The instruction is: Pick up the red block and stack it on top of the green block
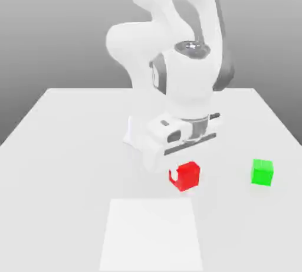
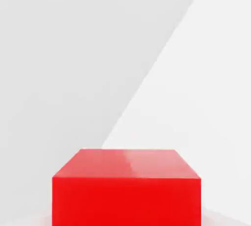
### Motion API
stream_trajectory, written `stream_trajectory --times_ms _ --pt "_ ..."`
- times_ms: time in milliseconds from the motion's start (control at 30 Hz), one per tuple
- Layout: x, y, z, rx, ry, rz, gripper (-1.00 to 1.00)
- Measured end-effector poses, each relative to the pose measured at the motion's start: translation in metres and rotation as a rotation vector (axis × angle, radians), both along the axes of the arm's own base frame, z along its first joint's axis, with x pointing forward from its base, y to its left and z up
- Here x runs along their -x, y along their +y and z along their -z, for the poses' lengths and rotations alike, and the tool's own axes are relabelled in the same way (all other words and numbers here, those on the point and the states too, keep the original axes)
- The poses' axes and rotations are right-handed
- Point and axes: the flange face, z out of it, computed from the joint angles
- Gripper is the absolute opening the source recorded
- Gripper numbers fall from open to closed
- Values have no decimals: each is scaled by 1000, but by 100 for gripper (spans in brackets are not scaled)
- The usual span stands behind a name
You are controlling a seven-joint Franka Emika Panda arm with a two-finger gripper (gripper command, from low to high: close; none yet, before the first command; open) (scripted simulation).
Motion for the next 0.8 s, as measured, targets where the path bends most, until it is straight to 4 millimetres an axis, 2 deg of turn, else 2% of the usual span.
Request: stream_trajectory --times_ms 233,467,533,667,700,800 --pt "36 96 -13 0 0 -406 -100" --pt "102 180 -26 0 1 -810 -100" --pt "109 188 -14 1 1 -851 -100" --pt "111 191 22 2 0 -863 -100" --pt "111 190 32 2 0 -862 100" --pt "111 190 32 2 0 -862 100"
